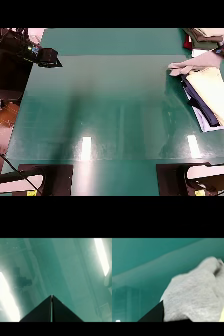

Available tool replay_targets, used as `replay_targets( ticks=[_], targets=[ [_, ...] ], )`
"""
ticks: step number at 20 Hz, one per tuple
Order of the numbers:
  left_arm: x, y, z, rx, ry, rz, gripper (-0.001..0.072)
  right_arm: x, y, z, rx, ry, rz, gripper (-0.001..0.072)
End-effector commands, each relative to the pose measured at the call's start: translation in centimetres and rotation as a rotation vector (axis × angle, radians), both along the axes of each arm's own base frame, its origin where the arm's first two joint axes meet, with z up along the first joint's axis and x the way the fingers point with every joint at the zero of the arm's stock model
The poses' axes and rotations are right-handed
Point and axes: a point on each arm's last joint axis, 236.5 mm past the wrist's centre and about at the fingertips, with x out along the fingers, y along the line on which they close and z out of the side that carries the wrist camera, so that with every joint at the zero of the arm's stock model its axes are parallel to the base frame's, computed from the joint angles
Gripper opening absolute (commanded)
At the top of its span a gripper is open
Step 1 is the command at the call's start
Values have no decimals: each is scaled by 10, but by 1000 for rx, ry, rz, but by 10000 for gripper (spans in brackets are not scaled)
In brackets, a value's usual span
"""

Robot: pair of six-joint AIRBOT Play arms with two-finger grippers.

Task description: Fold the shirts.

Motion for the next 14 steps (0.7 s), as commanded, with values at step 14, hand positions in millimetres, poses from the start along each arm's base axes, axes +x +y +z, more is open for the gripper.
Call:
replay_targets(
  ticks=[14],
  targets=[
    [-1, -4, -1, -1, 5, -5, 21, -111, -38, 51, -59, 86, -111, 14]
  ],
)
